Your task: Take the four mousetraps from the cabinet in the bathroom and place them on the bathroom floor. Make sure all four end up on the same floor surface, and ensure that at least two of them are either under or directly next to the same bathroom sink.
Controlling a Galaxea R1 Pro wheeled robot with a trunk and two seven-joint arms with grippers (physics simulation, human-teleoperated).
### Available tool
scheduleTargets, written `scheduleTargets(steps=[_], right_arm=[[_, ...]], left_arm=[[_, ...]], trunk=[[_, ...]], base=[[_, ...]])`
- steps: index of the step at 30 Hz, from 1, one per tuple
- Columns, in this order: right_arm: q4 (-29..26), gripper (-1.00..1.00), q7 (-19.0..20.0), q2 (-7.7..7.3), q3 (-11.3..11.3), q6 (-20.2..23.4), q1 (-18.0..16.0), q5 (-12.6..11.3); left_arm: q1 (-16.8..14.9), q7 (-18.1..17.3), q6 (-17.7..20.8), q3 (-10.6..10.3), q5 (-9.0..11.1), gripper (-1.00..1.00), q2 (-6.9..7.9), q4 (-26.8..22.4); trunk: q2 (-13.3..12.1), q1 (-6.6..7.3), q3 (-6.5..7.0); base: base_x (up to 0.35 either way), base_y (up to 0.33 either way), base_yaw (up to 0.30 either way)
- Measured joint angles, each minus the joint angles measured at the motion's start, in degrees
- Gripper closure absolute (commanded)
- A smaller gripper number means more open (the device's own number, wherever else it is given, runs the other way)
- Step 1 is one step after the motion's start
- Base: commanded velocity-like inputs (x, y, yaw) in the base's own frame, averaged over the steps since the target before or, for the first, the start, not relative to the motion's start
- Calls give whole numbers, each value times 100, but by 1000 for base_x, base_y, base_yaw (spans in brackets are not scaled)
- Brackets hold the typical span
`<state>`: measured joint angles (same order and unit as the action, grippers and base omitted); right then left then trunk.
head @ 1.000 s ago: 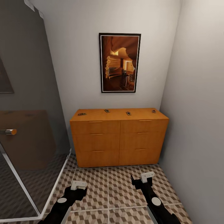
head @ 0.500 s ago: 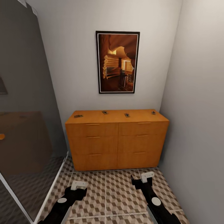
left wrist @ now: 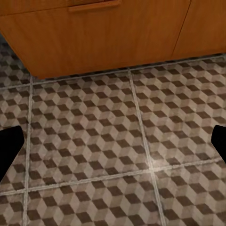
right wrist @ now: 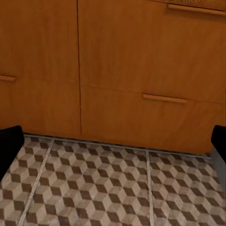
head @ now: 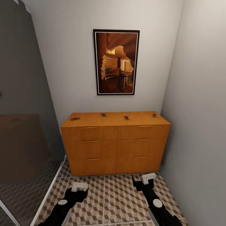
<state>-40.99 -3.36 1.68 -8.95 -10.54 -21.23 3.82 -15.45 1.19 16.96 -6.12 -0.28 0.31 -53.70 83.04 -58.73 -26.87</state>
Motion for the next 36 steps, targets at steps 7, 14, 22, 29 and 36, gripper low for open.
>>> scheduleTargets(steps=[7,14,22,29,36], right_arm=[[-128,-100,-31,130,-73,-87,130,8],[-238,-100,-42,256,-97,-113,356,8],[-245,-100,-46,248,-104,-131,515,8],[-246,-100,-47,247,-100,-132,518,11],[-273,-100,-59,230,-64,-127,518,15]], left_arm=[[129,-22,43,-12,-25,-100,-62,-128],[279,-21,15,-8,-27,-100,-73,-353],[297,-8,-242,0,-30,-100,-83,-226],[298,-13,-467,-4,-31,-100,-77,-1],[298,-12,-692,-7,-42,-100,-51,225]], trunk=[[0,0,0],[0,0,0],[0,-1,0],[0,-1,0],[0,-1,0]], base=[[6,-3,0],[0,0,0],[0,0,0],[0,0,0],[0,0,0]])
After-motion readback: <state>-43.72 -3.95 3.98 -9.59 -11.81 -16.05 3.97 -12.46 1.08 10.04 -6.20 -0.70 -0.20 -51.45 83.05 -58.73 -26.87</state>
